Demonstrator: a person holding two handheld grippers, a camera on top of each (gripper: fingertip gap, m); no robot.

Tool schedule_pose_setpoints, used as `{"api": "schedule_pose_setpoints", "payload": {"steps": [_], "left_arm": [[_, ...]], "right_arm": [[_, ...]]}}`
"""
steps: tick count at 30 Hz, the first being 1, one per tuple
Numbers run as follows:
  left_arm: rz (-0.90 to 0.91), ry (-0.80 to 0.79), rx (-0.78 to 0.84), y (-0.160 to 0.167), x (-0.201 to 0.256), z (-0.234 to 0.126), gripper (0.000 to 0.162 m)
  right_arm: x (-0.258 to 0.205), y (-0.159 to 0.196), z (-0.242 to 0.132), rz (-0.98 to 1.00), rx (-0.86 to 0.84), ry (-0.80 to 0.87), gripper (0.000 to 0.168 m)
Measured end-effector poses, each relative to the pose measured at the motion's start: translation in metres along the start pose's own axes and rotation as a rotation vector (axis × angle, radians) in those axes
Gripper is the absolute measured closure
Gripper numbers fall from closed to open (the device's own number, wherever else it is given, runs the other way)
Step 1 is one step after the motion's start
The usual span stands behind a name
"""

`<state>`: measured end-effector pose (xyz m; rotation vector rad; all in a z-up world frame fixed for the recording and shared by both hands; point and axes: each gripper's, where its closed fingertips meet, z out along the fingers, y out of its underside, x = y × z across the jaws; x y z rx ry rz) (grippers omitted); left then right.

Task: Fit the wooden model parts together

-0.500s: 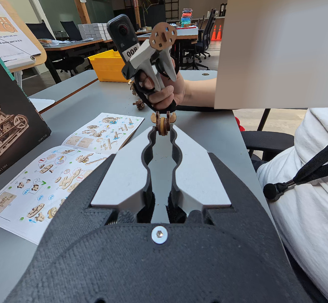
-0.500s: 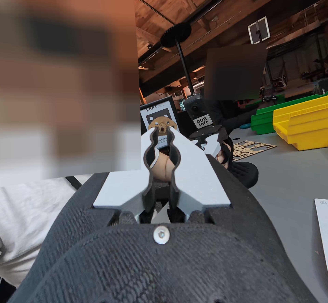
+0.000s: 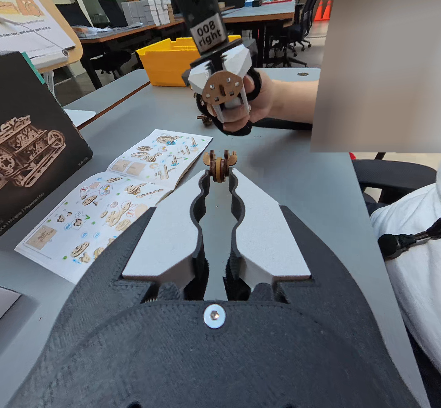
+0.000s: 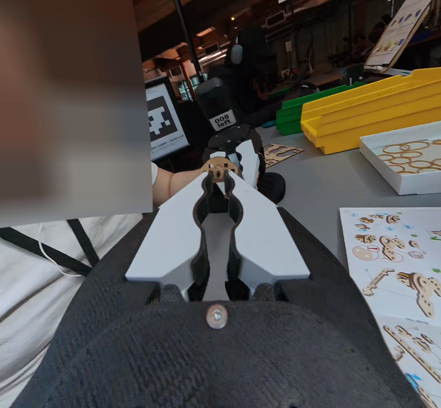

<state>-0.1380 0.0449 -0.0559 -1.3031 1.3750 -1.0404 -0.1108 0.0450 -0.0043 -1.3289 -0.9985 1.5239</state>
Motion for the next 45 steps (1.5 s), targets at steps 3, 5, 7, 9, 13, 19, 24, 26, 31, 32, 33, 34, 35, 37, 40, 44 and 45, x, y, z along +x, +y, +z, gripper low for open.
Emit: {"api": "schedule_pose_setpoints", "payload": {"steps": [3,5,7,9,13,19,24,26,31,32,33,34,35,37,40,44,45], "left_arm": [[0.021,-0.032,-0.068,0.013,-0.005,0.001,0.148],[0.013,-0.023,-0.094,0.018,-0.004,0.004,0.148],[0.016,-0.016,-0.106,0.02,-0.003,0.006,0.148],[0.013,-0.012,-0.11,0.021,-0.002,0.007,0.148],[0.005,-0.003,-0.097,0.019,-0.001,0.007,0.148],[0.01,0.003,-0.115,0.022,0.0,0.009,0.148],[0.0,0.014,-0.111,0.022,0.001,0.008,0.148],[0.004,0.019,-0.112,0.022,0.002,0.008,0.148],[0.007,0.02,-0.119,0.023,0.003,0.009,0.148],[0.007,0.019,-0.122,0.024,0.003,0.009,0.148],[0.01,0.018,-0.125,0.024,0.003,0.009,0.148],[0.014,0.019,-0.129,0.025,0.003,0.009,0.148],[0.014,0.021,-0.128,0.025,0.004,0.01,0.148],[-0.001,0.027,-0.108,0.022,0.005,0.009,0.148],[-0.041,0.038,-0.083,0.016,0.005,0.008,0.148],[-0.034,0.027,-0.029,0.004,0.009,0.008,0.149],[-0.029,0.025,-0.017,0.001,0.01,0.007,0.149]], "right_arm": [[0.014,0.02,0.0,-0.138,-0.15,0.174,0.16],[0.016,0.03,0.002,-0.149,-0.197,0.2,0.16],[0.022,0.039,0.005,-0.141,-0.234,0.236,0.16],[0.023,0.048,0.009,-0.148,-0.285,0.237,0.16],[0.025,0.058,0.012,-0.185,-0.347,0.262,0.16],[0.025,0.06,0.013,-0.204,-0.363,0.268,0.16],[0.024,0.06,0.013,-0.205,-0.363,0.258,0.16],[0.024,0.06,0.013,-0.212,-0.369,0.26,0.16],[0.023,0.061,0.013,-0.212,-0.373,0.259,0.16],[0.023,0.062,0.013,-0.222,-0.379,0.26,0.159],[0.023,0.063,0.013,-0.23,-0.386,0.26,0.159],[0.023,0.064,0.013,-0.232,-0.393,0.258,0.159],[0.022,0.064,0.013,-0.231,-0.394,0.253,0.159],[0.021,0.061,0.013,-0.201,-0.368,0.238,0.159],[0.02,0.057,0.012,-0.172,-0.33,0.21,0.159],[0.011,0.047,0.01,-0.178,-0.246,0.132,0.159],[0.009,0.045,0.01,-0.176,-0.226,0.113,0.159]]}}
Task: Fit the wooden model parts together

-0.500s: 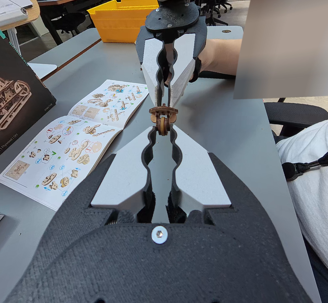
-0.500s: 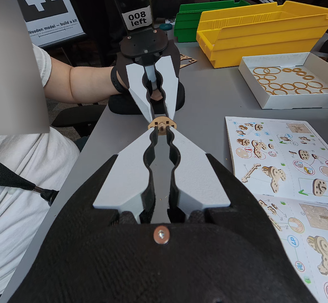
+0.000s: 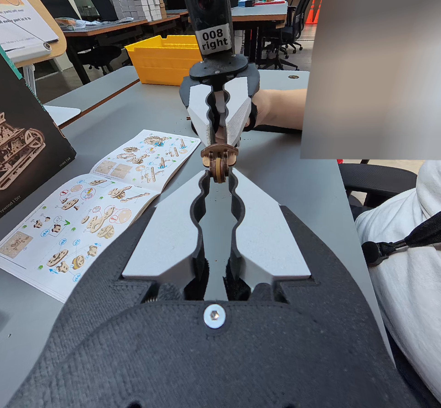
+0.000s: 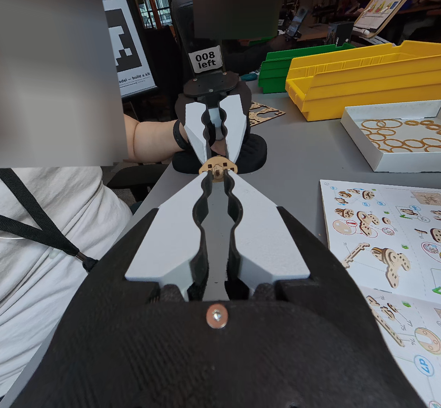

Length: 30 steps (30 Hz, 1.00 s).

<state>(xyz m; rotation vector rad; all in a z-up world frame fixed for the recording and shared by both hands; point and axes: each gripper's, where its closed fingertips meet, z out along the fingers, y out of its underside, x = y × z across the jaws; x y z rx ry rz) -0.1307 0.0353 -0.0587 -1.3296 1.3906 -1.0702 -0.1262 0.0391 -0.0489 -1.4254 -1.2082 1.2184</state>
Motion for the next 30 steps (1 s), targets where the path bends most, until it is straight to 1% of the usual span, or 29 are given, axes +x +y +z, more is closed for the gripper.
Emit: {"api": "schedule_pose_setpoints", "payload": {"steps": [6,10,16,24,30], "left_arm": [[0.07,-0.039,0.01,-0.004,0.001,-0.005,0.149],[0.084,-0.06,-0.005,-0.002,-0.001,-0.006,0.148],[0.066,-0.086,-0.053,0.007,-0.007,-0.004,0.148],[0.074,-0.116,-0.113,0.018,-0.011,-0.001,0.148],[0.035,-0.111,-0.106,0.019,-0.011,0.0,0.149]], "right_arm": [[-0.003,-0.007,0.002,0.0,0.066,-0.038,0.159],[-0.001,-0.005,0.005,0.008,0.065,-0.035,0.159],[0.006,0.003,0.007,-0.037,0.005,0.032,0.159],[0.013,0.013,0.008,-0.029,-0.055,0.075,0.159],[0.013,0.013,0.009,-0.019,-0.08,0.098,0.159]]}}
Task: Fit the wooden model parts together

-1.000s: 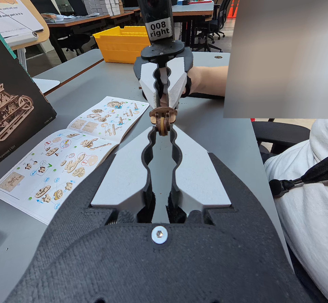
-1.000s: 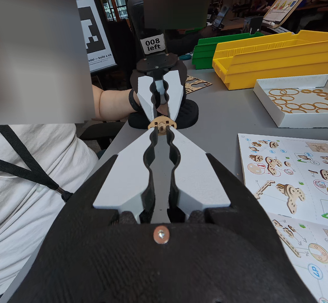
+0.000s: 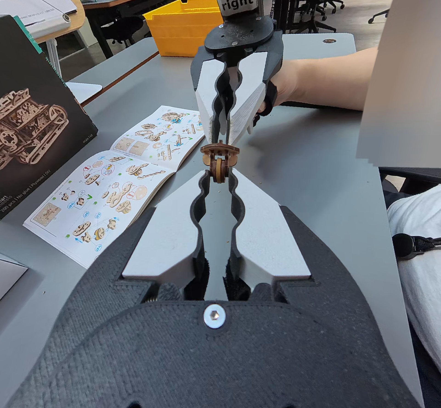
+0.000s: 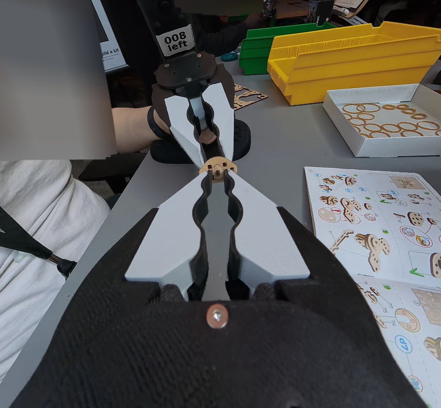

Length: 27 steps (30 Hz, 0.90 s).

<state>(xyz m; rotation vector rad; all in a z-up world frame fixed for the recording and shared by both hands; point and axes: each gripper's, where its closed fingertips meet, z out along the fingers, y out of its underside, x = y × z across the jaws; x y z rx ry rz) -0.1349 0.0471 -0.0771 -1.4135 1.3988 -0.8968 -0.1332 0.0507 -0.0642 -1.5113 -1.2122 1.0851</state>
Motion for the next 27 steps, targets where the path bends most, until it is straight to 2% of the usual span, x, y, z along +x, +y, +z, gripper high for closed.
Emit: {"api": "schedule_pose_setpoints", "payload": {"steps": [9,15,27], "left_arm": [[0.002,0.02,-0.053,0.01,0.005,0.007,0.149],[-0.002,0.036,-0.15,0.025,0.006,0.015,0.149],[0.029,0.035,-0.112,0.02,0.008,0.013,0.149]], "right_arm": [[-0.003,0.008,0.001,-0.032,-0.068,0.0,0.159],[0.001,0.023,0.004,-0.004,-0.135,0.004,0.16],[-0.004,0.018,0.003,-0.072,-0.191,0.069,0.159]]}}
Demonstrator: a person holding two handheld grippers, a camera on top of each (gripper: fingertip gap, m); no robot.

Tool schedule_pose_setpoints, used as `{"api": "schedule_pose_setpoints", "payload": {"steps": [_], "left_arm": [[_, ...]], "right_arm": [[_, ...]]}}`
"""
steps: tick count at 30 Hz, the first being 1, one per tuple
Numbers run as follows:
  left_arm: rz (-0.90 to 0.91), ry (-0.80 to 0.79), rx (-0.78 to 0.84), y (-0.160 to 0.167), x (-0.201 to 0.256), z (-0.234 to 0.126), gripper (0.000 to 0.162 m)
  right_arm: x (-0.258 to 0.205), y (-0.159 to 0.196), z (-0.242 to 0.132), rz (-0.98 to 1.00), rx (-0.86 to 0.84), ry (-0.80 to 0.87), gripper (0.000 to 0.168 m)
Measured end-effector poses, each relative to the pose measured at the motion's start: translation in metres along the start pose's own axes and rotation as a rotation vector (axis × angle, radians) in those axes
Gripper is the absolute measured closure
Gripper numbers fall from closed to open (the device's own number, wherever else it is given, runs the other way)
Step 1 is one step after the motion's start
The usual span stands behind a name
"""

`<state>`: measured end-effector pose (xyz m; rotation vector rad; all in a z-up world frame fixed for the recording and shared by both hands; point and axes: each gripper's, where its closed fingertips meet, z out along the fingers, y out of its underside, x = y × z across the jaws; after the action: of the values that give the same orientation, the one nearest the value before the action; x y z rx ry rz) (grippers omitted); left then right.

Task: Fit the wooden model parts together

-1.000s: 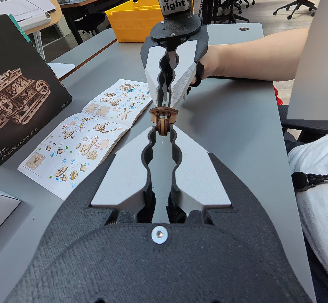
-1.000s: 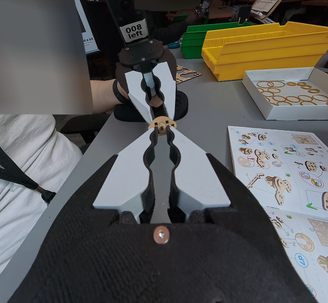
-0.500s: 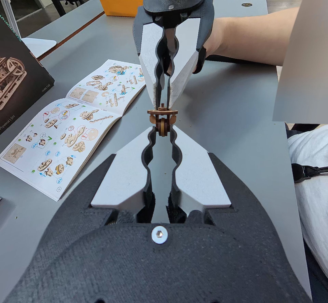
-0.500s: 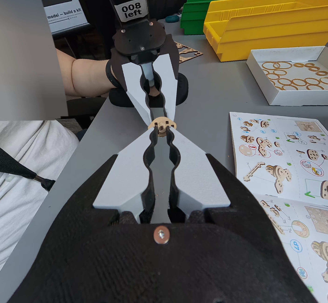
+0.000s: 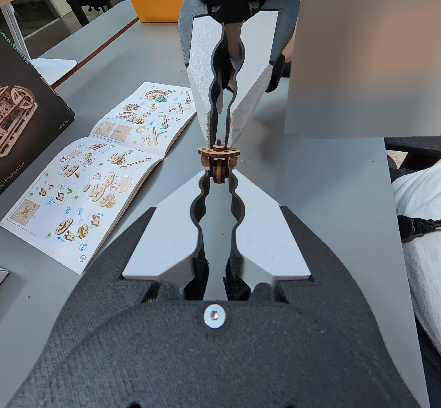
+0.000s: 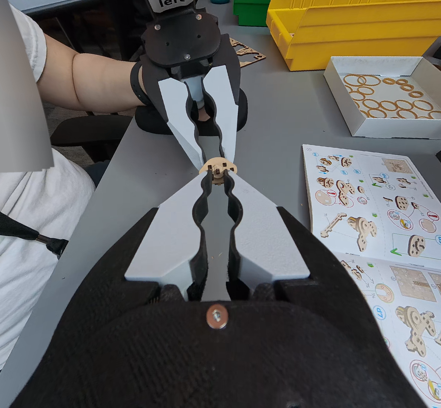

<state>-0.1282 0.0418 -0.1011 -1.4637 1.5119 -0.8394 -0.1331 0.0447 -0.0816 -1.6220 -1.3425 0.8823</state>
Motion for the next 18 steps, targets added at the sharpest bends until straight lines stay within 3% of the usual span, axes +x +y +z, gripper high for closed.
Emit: {"api": "schedule_pose_setpoints", "payload": {"steps": [18], "left_arm": [[0.115,-0.074,0.096,-0.015,0.0,-0.008,0.149]], "right_arm": [[-0.007,-0.016,-0.005,-0.146,0.023,0.075,0.154]]}}
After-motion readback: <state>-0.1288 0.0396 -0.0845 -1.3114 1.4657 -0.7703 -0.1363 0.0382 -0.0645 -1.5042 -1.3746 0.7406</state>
